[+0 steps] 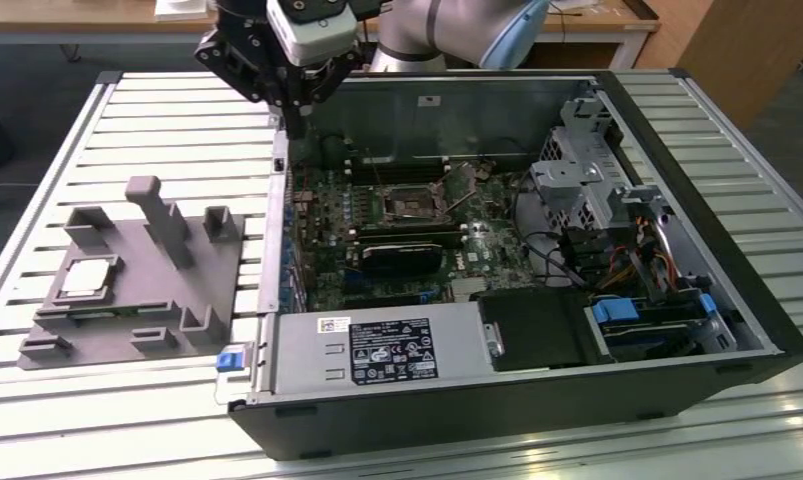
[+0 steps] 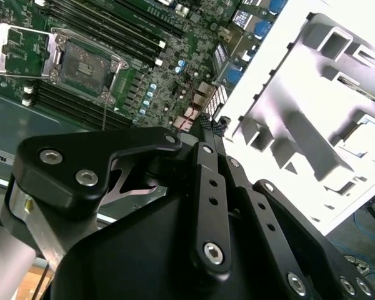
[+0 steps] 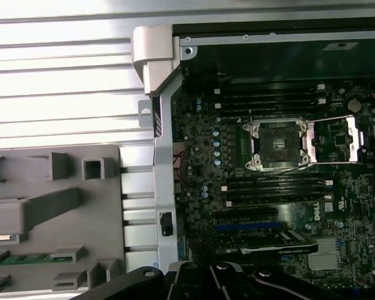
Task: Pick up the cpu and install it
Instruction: 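Reach for the cpu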
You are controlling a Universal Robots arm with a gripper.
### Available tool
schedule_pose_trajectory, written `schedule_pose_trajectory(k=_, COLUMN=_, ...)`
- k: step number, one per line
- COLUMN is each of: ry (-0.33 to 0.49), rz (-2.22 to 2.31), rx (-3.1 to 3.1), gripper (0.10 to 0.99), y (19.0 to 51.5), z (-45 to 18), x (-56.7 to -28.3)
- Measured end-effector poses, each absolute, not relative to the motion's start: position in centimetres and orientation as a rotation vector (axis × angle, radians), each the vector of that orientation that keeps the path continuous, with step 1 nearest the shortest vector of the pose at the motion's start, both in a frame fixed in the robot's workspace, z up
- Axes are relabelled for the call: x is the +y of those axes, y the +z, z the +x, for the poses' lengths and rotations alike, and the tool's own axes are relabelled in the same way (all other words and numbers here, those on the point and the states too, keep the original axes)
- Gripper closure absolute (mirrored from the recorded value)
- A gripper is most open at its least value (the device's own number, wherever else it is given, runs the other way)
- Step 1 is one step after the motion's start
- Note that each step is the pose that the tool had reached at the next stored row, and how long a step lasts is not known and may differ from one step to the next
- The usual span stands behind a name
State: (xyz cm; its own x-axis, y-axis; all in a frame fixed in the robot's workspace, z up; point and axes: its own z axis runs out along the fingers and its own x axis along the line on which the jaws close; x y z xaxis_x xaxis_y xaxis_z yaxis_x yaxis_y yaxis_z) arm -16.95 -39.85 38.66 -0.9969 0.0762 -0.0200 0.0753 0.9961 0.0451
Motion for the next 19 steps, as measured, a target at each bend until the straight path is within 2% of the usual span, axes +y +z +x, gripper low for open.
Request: schedule_pose_trajectory(k=19, ry=0.069, rz=0.118, rx=3.117, gripper=0.980, y=38.65, z=-17.50, x=-39.85)
